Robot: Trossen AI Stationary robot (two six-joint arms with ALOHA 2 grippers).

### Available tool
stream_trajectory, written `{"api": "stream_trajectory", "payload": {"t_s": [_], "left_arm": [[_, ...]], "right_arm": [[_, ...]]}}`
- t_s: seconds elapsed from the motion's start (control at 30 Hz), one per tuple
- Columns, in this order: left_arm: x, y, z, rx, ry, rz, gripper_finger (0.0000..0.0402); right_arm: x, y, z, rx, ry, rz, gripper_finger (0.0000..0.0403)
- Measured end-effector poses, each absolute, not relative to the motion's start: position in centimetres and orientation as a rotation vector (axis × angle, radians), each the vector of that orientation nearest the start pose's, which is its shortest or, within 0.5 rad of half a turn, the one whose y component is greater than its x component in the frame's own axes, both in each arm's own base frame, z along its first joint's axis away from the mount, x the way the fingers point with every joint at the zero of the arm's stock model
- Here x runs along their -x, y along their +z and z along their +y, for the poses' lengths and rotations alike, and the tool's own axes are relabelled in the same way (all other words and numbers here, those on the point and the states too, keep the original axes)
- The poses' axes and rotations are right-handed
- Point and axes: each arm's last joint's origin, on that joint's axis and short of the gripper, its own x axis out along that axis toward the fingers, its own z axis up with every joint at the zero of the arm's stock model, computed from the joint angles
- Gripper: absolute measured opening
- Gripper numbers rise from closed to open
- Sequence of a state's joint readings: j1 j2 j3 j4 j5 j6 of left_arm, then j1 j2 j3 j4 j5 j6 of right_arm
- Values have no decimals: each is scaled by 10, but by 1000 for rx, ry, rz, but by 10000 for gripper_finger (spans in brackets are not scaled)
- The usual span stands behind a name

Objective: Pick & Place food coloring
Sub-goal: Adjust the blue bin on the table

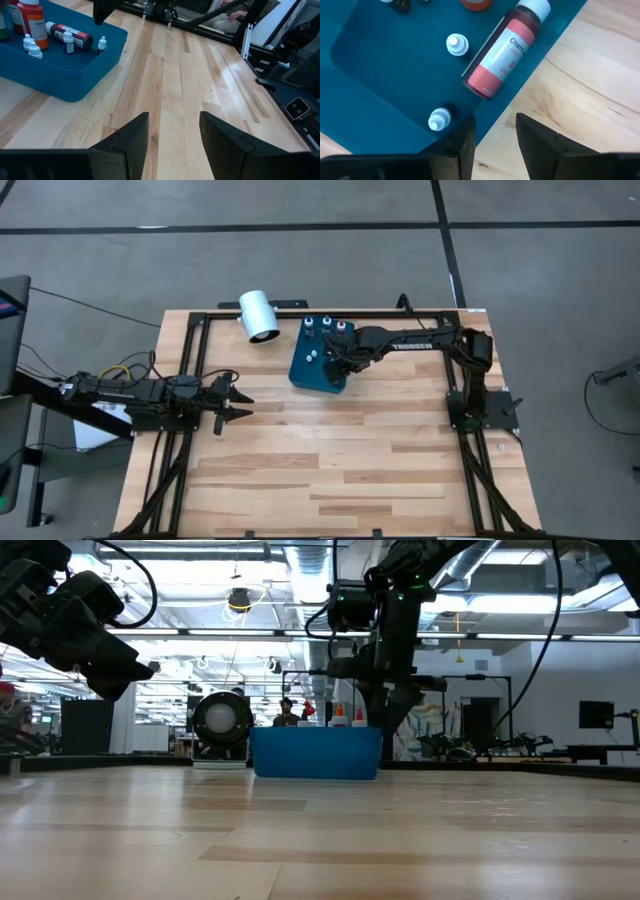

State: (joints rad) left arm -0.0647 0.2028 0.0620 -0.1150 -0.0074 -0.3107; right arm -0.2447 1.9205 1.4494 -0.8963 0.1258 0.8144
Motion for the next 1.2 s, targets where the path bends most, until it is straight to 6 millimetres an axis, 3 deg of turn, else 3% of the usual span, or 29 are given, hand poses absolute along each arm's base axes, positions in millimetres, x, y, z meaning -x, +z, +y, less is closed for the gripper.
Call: {"api": "stream_trajectory", "payload": {"t_s": [0.37,1.2], "left_arm": [[-106,157,-7,299,-18,262,167],[-106,157,-7,299,-15,262,167]], "right_arm": [[-364,183,-94,-741,-861,1227,122],[-358,185,-105,-665,-863,1268,121]]}}
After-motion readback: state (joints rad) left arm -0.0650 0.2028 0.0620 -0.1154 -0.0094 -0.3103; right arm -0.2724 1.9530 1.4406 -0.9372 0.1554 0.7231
